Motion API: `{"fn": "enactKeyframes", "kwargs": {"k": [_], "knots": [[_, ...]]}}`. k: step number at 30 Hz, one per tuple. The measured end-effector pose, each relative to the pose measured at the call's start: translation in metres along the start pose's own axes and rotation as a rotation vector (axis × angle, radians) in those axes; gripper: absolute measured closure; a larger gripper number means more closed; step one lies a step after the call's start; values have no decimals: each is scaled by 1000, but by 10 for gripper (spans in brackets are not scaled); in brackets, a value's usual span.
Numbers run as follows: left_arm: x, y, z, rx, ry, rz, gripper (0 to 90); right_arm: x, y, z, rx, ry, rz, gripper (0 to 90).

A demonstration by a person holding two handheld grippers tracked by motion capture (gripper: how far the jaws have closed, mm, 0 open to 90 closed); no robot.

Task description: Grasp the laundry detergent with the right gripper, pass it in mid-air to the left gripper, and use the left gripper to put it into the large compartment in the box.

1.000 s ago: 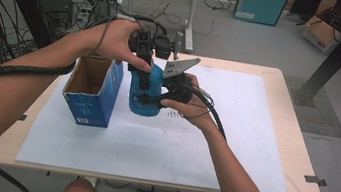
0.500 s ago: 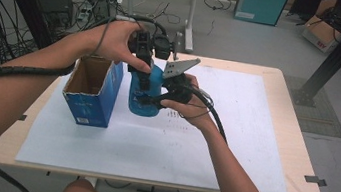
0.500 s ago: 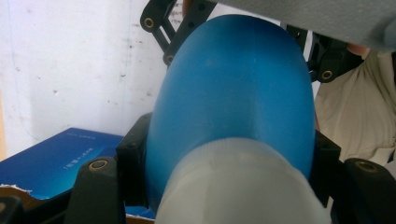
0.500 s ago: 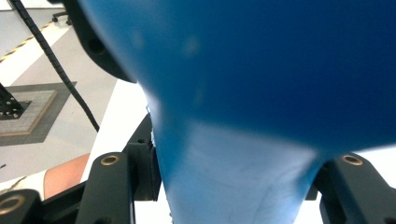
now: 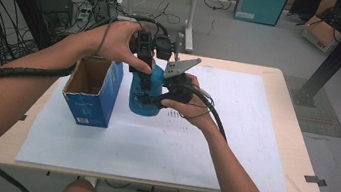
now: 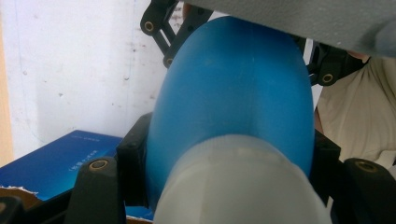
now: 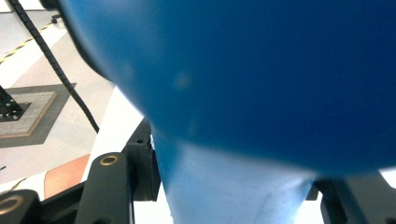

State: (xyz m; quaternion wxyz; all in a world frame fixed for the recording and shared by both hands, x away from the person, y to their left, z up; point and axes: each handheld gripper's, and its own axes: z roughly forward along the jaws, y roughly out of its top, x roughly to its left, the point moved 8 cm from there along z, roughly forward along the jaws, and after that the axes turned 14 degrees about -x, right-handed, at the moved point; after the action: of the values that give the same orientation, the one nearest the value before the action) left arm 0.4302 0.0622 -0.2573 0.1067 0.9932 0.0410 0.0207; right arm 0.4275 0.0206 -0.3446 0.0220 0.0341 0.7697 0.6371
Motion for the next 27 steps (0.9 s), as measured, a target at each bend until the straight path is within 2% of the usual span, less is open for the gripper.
{"fn": "enactKeyframes", "kwargs": {"k": [5,13,20,27], "knots": [[-1,0,0,6,-13,-16,365,1,0,0,-1,-2,8,416],[-2,-1,1,18,-16,-17,366,2,-2,0,6,4,22,412],[-2,-1,1,4,-11,-18,367,2,-1,0,-3,8,17,410],[-3,-2,1,5,-24,-30,367,2,-1,1,-4,11,19,406]]}}
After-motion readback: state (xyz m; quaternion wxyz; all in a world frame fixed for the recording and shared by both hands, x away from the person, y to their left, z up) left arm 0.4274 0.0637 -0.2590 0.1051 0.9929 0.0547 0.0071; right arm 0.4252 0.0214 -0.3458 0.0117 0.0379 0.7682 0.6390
